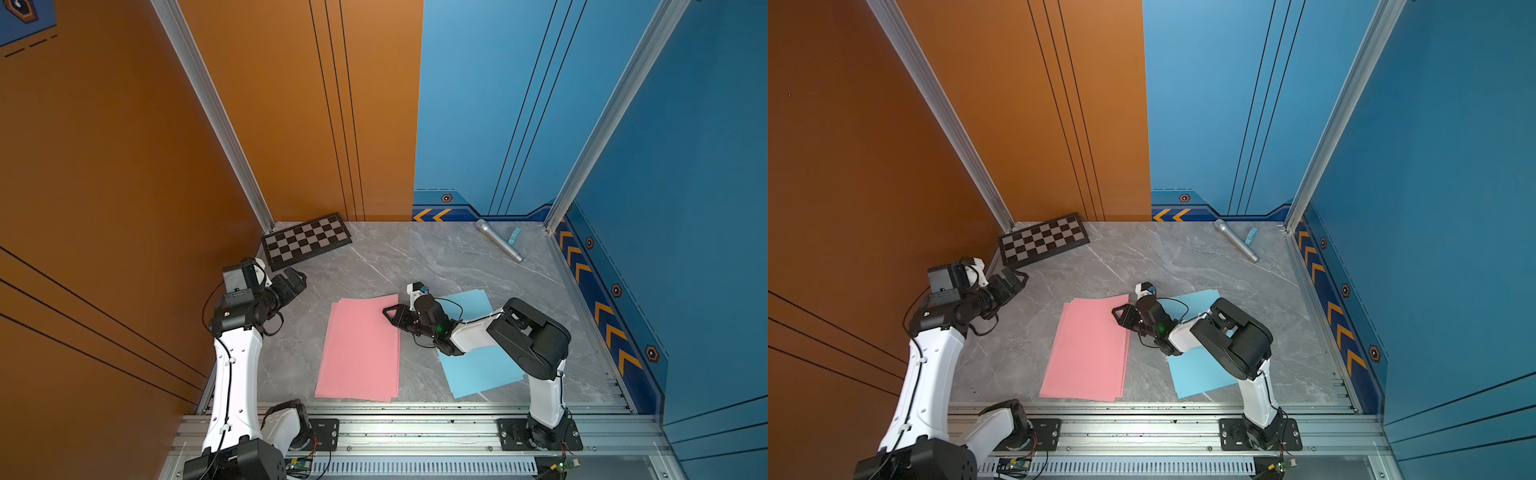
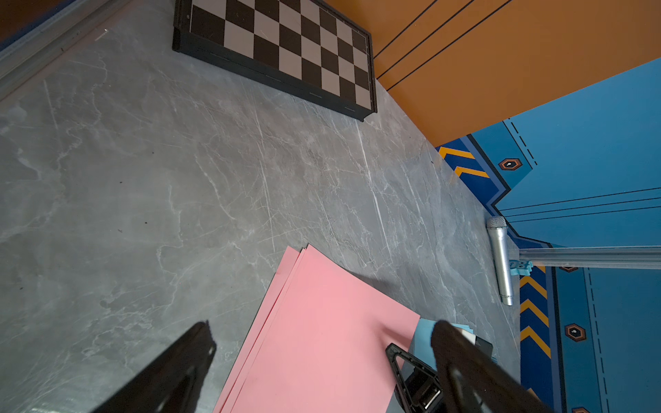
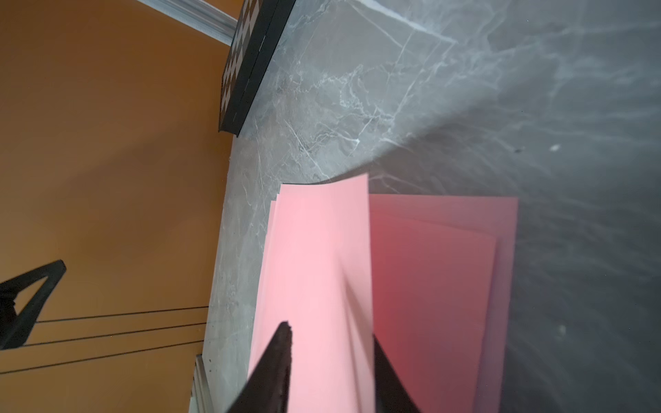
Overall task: Sort the scattered colored papers by color
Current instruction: Place the colored paper.
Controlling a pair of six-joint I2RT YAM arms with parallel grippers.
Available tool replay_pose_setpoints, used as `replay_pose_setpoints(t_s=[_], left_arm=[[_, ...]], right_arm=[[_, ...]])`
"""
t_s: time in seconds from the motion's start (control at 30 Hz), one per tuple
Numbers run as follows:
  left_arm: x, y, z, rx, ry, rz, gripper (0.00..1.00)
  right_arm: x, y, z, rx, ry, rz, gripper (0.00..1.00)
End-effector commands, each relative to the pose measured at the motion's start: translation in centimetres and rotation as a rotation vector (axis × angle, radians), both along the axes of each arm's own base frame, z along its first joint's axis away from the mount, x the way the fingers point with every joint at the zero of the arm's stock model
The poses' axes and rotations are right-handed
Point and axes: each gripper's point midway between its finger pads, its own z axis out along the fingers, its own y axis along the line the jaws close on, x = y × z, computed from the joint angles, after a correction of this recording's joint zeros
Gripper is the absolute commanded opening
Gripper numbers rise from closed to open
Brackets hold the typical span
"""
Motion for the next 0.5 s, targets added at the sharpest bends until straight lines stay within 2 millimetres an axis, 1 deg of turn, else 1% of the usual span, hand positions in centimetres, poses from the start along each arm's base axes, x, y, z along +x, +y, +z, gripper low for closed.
replay_pose_setpoints(t_s=[0.0,0.07,0.13,0.23,0.3,0.37,0.4,0.43,0.47], left_arm=[[0.1,-0.2,1.0,0.004,-0.035,-0.020,0.98],[0.2,-0.2,1.3,0.007,-0.041,-0.020,0.98],[0.3,-0.2,1.6,0.018,-0.048,-0.028,0.98],[0.6,-0.5,1.9,0.036,-0.055,-0.048,0.98],[0.7,-0.6,1.9,0.037,-0.053,-0.054,0.98],[0.8,-0.8,1.6,0.037,-0.045,-0.061,0.98],[1.0,-1.0,2.2,0.046,-0.058,-0.068,0.98],[1.3,-1.1,2.8,0.063,-0.074,-0.071,0.98],[1.5,-1.2,2.8,0.075,-0.075,-0.074,0.98]], right_arm=[[0.6,-0.2,2.0,-0.014,-0.055,-0.011,0.49],[0.9,-0.4,2.7,0.000,-0.061,-0.009,0.59],[1.1,-0.8,3.3,-0.016,-0.059,-0.012,0.72],[1.3,-2.3,4.5,-0.113,-0.082,-0.038,0.84],[1.5,-4.2,5.1,-0.198,-0.092,-0.082,0.89],[1.7,-6.1,5.6,-0.222,-0.093,-0.126,0.92],[1.9,-7.2,5.9,-0.224,-0.091,-0.149,0.95],[2.1,-8.1,6.2,-0.230,-0.088,-0.162,1.00],[2.2,-9.1,6.4,-0.248,-0.076,-0.177,1.00]])
